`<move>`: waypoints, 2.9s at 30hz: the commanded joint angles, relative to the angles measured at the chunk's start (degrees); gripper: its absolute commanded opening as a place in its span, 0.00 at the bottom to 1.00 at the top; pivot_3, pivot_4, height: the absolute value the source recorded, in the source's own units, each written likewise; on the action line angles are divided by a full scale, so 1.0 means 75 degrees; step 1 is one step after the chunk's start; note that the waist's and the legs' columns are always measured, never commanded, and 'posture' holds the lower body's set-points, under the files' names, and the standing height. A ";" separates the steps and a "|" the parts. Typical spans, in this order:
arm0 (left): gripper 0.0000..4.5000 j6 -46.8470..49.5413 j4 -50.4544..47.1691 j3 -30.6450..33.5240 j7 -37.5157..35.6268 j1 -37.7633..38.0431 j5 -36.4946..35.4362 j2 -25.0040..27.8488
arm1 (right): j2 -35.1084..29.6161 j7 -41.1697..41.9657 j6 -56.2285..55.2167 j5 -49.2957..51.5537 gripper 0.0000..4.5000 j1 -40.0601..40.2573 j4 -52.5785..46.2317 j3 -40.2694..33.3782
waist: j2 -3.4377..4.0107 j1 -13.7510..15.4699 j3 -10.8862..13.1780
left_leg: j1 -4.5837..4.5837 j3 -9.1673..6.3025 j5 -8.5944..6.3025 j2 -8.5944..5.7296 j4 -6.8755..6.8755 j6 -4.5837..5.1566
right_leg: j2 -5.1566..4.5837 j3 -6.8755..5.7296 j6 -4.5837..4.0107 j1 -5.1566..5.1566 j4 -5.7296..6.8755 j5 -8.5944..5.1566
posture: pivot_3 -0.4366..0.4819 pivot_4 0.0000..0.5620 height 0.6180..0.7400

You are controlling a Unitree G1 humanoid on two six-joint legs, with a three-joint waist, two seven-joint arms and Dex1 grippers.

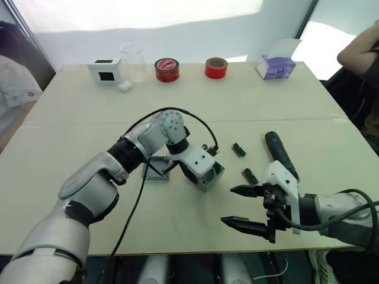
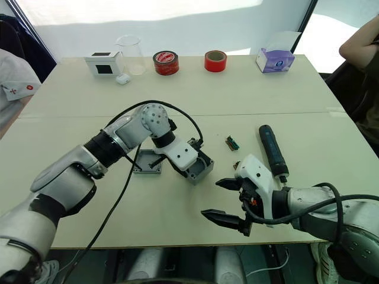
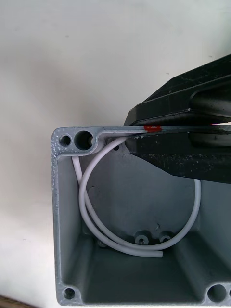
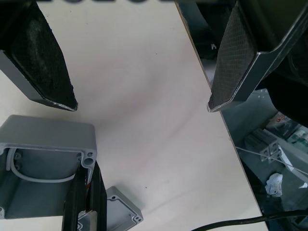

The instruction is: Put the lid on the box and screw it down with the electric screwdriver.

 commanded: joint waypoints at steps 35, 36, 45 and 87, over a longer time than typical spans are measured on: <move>0.63 1.3902 -0.4798 0.5022 0.5594 0.1403 -0.2253 0.2740 | 0.0759 0.1027 -0.0699 -0.1756 1.00 -0.3535 0.0846 0.1953 | -0.0006 -0.0108 0.0004 | 0.0003 -0.0010 0.0001 0.0000 -0.0003 -0.0002 | 0.0011 0.0003 0.0040 -0.0011 0.0043 -0.0026 | 0.48 0.27 1.00; 0.63 1.3902 -0.4774 0.5132 0.5805 0.1484 -0.2465 0.2793 | 0.0846 0.1089 -0.0686 -0.1805 1.00 -0.3612 0.0890 0.2044 | -0.0007 -0.0109 0.0005 | 0.0000 -0.0009 0.0001 0.0000 -0.0004 -0.0003 | 0.0010 0.0005 0.0040 -0.0016 0.0043 -0.0026 | 0.48 0.27 1.00; 0.63 1.3902 -0.4502 0.6145 0.9428 0.2732 -0.5669 0.2374 | 0.1395 0.2001 -0.1537 -0.3661 1.00 -0.3442 0.1311 0.3143 | -0.0021 0.0033 0.0005 | -0.0001 -0.0013 0.0014 -0.0015 0.0003 -0.0027 | -0.0013 0.0009 0.0035 -0.0021 0.0046 -0.0022 | 0.48 0.27 1.00; 0.02 1.0662 -0.4016 0.6090 1.2766 0.2051 -0.8316 0.2187 | 0.3677 -0.0711 0.0627 -0.2265 1.00 -0.4082 0.2496 0.0627 | -0.0033 -0.0001 -0.0010 | 0.0048 -0.0014 0.0057 -0.0032 -0.0023 -0.0108 | -0.0012 0.0023 0.0021 0.0005 0.0047 -0.0015 | 0.48 0.27 1.00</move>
